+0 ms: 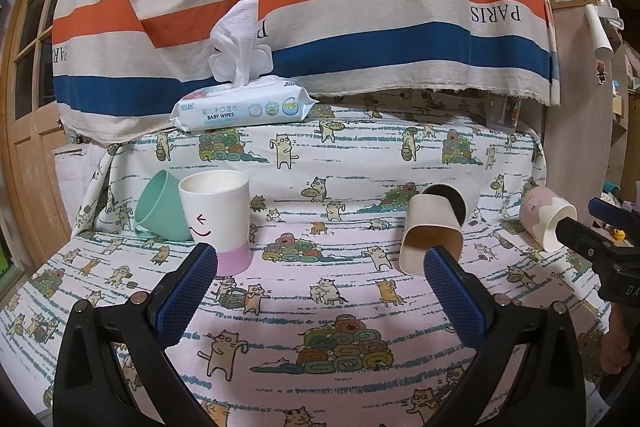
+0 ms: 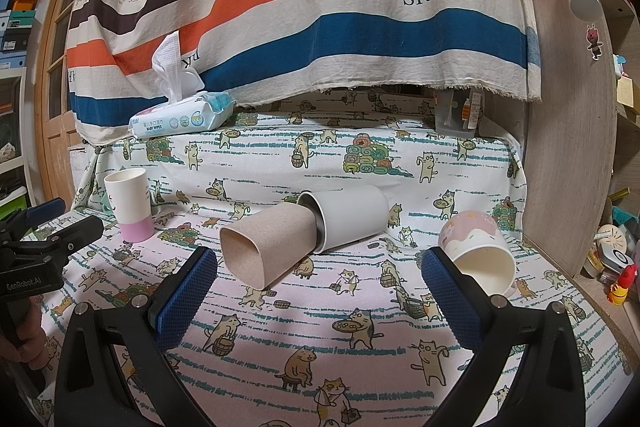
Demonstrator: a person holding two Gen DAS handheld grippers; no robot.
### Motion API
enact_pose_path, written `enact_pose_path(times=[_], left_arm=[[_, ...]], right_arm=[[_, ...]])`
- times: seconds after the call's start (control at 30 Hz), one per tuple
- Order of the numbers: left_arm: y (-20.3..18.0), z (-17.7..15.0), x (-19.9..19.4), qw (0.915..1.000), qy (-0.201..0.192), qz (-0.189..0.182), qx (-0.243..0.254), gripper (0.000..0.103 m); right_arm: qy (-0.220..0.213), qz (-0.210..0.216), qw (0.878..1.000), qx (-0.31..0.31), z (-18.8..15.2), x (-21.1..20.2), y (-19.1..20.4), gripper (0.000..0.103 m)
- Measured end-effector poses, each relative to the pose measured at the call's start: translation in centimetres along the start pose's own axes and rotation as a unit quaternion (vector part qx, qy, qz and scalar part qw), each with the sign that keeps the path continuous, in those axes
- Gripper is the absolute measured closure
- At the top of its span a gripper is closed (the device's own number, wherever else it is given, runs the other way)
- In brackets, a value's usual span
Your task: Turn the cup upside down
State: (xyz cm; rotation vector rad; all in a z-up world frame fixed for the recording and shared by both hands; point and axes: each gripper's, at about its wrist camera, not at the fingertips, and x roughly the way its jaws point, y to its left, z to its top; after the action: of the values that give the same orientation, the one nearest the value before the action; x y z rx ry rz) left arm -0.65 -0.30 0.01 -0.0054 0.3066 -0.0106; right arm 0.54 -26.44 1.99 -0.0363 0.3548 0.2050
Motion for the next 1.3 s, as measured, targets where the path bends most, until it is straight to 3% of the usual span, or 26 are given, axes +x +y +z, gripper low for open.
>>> enact_pose_path(times=[0.63, 0.73, 0.9, 1.03, 1.13, 1.3], left_arm=[[-0.2, -0.2, -0.1, 1.0, 0.0, -0.006, 0.002, 0.0], [-0.4, -0.1, -0.2, 0.9999, -0.002, -0.012, 0.009, 0.0], [-2.0, 0.2, 0.8, 0.9967, 0.056, -0.053, 0.024, 0.0], [-3.3, 1.9, 0.4, 0.9963, 0.049, -0.058, 0.04, 0.0], [-3.9, 3.8, 1.2, 0.9932, 0.073, -0.084, 0.033, 0.0], [-5.3, 6.0, 4.9, 0.9814, 0.135, -0.136, 0.008, 0.013]], right_arm=[[0.0, 0.003, 1.0, -0.001, 0.1, 0.0, -0.1, 0.0], [0.001, -0.011, 1.0, 0.003, 0.1, 0.0, -0.2, 0.0], [0.001, -0.019, 1.0, 0.002, 0.0, 0.0, 0.0, 0.0], [-0.018, -0.033, 0.999, -0.007, 0.2, -0.5, 0.1, 0.0], [-0.036, -0.028, 0.999, 0.004, 1.4, -1.3, -0.4, 0.0], [-0.057, -0.036, 0.998, 0.018, 3.9, -1.8, -1.8, 0.0]])
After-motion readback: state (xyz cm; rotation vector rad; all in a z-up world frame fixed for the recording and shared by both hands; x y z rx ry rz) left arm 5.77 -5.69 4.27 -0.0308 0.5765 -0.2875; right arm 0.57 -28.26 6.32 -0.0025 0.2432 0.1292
